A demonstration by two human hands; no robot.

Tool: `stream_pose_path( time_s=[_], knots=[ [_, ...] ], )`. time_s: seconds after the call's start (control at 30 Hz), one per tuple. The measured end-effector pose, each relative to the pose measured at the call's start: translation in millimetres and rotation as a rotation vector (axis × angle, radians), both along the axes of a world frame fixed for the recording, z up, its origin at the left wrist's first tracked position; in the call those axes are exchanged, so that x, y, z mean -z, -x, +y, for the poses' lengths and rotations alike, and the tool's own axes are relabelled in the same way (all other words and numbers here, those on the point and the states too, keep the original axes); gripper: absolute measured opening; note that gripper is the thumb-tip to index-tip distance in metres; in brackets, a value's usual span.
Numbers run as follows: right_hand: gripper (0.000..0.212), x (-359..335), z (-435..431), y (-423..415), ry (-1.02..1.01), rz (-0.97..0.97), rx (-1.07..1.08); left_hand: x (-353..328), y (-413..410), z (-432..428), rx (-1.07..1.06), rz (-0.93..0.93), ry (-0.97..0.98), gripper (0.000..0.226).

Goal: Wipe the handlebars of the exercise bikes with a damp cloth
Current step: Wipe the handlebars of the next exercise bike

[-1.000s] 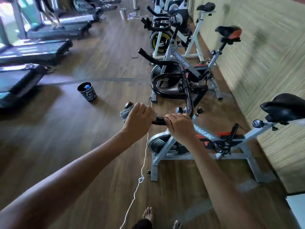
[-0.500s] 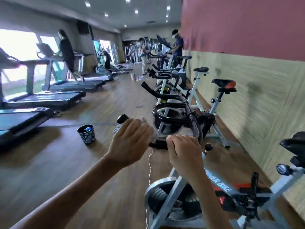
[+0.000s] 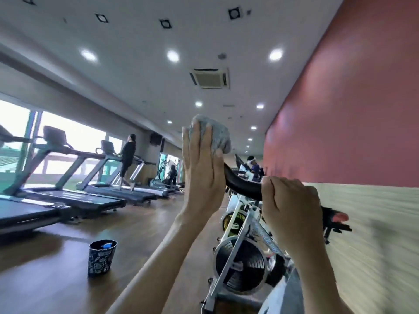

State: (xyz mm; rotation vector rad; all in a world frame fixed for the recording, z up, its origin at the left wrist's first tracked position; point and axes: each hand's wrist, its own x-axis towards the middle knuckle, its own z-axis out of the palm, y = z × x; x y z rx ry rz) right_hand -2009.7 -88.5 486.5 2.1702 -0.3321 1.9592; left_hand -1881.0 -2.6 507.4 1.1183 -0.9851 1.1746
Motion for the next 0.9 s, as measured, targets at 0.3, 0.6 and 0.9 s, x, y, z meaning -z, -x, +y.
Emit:
stream_pose_path(
  time_s=[0.3,0.6,0.9],
  knots=[
    [0.034,-2,-4,-1,0.036,-0.003,-0.011,4,-12,-5,0.138,-0.108,0.035,0.047],
    [0.031,-1,-6,-1,0.072,-0.004,-0.021,19,8,-26,0.181,-0.039,0.083,0.054],
    [0.035,-1,-10,7,0.014,0.163,-0.079,25,39,-40,0.482,0.13,0.252,0.058]
  ],
)
